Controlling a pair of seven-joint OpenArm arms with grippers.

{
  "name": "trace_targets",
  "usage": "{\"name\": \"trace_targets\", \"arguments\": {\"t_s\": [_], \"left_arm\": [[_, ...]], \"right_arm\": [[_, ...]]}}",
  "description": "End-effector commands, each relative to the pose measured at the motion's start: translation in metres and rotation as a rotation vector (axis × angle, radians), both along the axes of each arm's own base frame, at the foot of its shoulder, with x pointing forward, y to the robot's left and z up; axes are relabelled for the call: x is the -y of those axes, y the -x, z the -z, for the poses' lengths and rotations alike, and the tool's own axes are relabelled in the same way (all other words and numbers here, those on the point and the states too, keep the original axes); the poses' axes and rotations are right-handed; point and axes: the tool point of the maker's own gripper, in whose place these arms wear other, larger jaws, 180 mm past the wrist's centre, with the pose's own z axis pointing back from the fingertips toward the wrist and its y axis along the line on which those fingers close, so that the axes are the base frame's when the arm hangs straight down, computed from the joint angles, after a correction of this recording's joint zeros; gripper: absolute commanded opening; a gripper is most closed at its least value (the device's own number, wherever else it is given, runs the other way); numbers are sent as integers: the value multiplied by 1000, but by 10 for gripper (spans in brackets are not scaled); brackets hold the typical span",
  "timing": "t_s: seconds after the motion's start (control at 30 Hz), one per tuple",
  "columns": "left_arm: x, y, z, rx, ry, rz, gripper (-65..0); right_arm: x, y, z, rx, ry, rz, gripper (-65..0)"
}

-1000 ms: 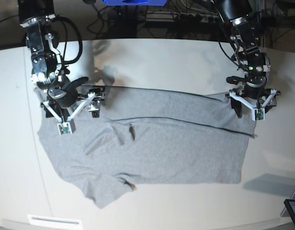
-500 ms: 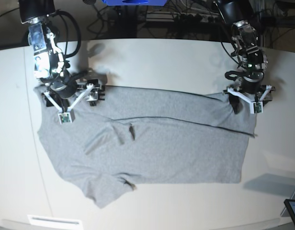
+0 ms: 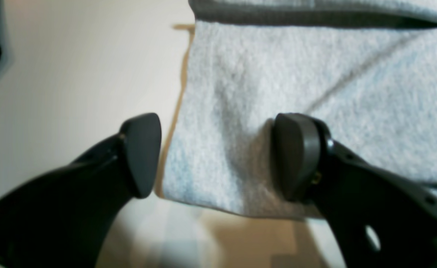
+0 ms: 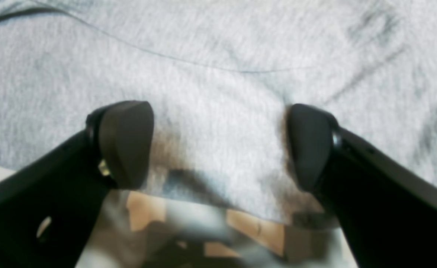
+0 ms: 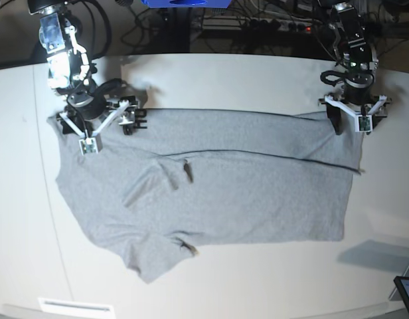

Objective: Fold the T-shirt properly
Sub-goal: 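Drag the shoulder edge away from the hem with both grippers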

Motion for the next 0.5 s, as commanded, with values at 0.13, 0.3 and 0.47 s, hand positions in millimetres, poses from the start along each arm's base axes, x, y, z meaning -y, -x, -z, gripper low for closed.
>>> {"name": "trace_targets", "arguments": {"t_s": [0.13,0.3,0.47], "left_arm": [[-5,31,6,-124,-66,3,-200],[-3,41,2,-134,-81,18,-200],[0,61,3,-171,-91,31,-200]], "right_arm": [[0,49,9,-150,-13,-6,-106],[14,61,6,-157,-5,36,-106],[15,72,10,-179,-2,36,-106]]}}
